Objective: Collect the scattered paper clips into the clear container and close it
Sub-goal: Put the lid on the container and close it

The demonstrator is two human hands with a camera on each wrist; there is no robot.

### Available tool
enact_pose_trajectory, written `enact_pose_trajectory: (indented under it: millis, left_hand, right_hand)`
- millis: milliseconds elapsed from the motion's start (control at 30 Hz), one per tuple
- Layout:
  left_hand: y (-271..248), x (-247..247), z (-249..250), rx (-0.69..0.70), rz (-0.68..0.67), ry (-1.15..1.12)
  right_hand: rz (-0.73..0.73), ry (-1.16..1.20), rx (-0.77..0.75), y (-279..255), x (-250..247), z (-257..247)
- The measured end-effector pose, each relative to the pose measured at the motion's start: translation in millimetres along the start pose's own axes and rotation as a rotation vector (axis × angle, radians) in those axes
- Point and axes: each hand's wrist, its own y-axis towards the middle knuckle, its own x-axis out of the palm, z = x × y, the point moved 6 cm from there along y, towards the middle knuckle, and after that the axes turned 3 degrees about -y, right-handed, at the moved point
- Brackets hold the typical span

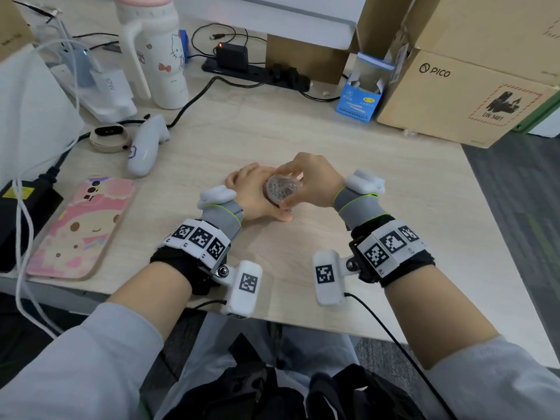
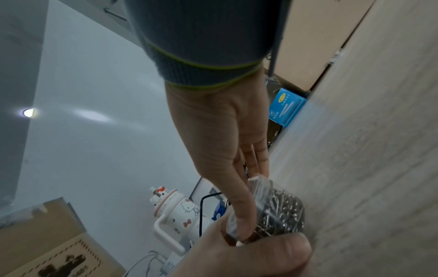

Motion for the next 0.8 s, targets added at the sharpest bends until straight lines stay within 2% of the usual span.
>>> enact_pose_trajectory:
  millis: [167,300,400,600,700,800]
  left_hand:
    - [8.4,-2.5,-9.6,0.000,0.008,-0.193]
    - [9.3,-0.3,-5.2,0.048,-0.044,-0.387]
    - [7.9,-3.3,4.0,0.104,-0.064,-0.465]
    - [7.7,-6.9,18.0,0.122,-0.174,-0.560]
    - [9.7,-5.3,23.8,0.118,-0.206,-0.573]
    - [10.7,-5.4,30.0,0.123,-0.192,-0.595]
  right_hand:
    - [-0.033,0.082,-0.059,-3.8,1.4,3.8]
    - [-0.055,0.192,-0.085,-8.4,-2.2,8.2]
    - [-0.061,0.258,-0.115,-12.4,-8.9,12.6]
    - [-0.080,0.373,-0.150,-18.9,-24.3,20.3]
    - [-0.041,0.405,-0.092,-19.0,-25.9,27.7]
    - [0.071,0.434,0.020,-17.5,-25.1,37.8]
